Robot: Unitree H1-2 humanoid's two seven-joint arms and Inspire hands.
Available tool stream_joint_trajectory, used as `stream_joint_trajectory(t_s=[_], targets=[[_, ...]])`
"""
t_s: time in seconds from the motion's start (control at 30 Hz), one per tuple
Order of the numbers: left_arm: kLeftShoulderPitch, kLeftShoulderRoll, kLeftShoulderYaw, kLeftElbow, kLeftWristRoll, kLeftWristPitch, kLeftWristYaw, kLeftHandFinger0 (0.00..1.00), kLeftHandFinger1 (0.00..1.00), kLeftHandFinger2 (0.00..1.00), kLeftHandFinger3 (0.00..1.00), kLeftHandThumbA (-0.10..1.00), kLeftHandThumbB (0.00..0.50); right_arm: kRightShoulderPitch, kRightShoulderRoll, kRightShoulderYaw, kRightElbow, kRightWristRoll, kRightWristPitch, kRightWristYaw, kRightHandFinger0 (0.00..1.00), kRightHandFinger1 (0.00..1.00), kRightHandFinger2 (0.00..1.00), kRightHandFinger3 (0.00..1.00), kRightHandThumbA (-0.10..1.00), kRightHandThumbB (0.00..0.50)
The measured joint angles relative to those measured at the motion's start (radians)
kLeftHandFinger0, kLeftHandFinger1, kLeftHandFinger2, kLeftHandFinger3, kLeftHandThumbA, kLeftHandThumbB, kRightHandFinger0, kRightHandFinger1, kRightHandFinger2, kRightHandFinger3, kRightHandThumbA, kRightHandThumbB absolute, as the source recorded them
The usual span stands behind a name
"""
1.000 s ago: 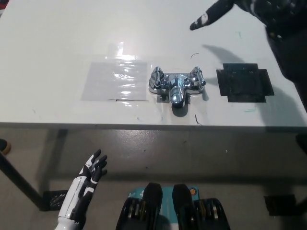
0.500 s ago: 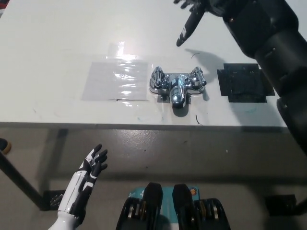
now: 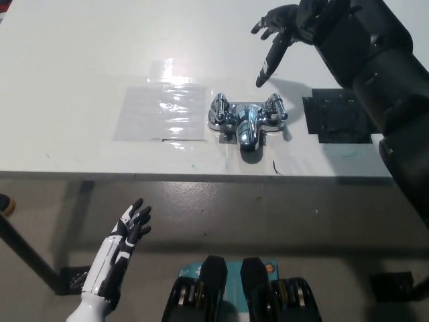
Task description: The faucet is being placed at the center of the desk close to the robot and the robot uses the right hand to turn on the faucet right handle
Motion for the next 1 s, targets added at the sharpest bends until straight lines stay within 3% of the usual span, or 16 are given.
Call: stream_joint_trajectory(t_s=[0.27, 0.43, 0.6, 0.63, 0.67, 0.77, 1.0], targets=[[-0.002, 0.0, 0.0, 0.0, 0.002, 0.0, 0.0, 1.0, 1.0, 1.0, 1.0, 0.91, 0.142, 0.019, 0.0, -0.02, 0.032, 0.006, -0.031, 0.007, 1.0, 1.0, 1.0, 1.0, 1.0, 0.074], [-0.005, 0.0, 0.0, 0.0, 0.004, 0.0, 0.0, 1.0, 1.0, 1.0, 1.0, 0.9, 0.135, 0.053, 0.0, -0.001, 0.035, -0.004, -0.058, 0.004, 1.0, 1.0, 1.0, 1.0, 1.0, 0.141], [-0.005, 0.0, 0.0, 0.0, 0.005, 0.0, 0.0, 1.0, 1.0, 1.0, 1.0, 0.91, 0.139, 0.07, 0.0, 0.041, 0.053, -0.029, -0.07, -0.005, 1.0, 1.0, 1.0, 1.0, 1.0, 0.135], [-0.006, 0.001, 0.0, 0.0, 0.006, 0.0, 0.0, 1.0, 1.0, 1.0, 1.0, 0.9, 0.139, 0.07, 0.0, 0.042, 0.055, -0.03, -0.071, -0.007, 1.0, 1.0, 1.0, 1.0, 1.0, 0.156], [-0.007, 0.001, 0.0, 0.0, 0.007, 0.0, 0.0, 1.0, 1.0, 1.0, 1.0, 0.91, 0.14, 0.07, 0.0, 0.043, 0.056, -0.033, -0.071, -0.01, 1.0, 1.0, 1.0, 1.0, 1.0, 0.215], [-0.01, 0.001, 0.0, 0.0, 0.009, 0.0, 0.0, 1.0, 1.0, 1.0, 1.0, 0.91, 0.134, 0.071, 0.002, 0.058, 0.056, -0.048, -0.067, -0.042, 1.0, 1.0, 1.0, 1.0, 1.0, 0.278], [-0.013, 0.002, 0.0, 0.0, 0.011, 0.0, 0.0, 1.0, 1.0, 1.0, 1.0, 0.91, 0.139, 0.085, 0.024, 0.092, 0.059, -0.089, -0.046, -0.142, 1.0, 1.0, 1.0, 1.0, 1.0, 0.306]])
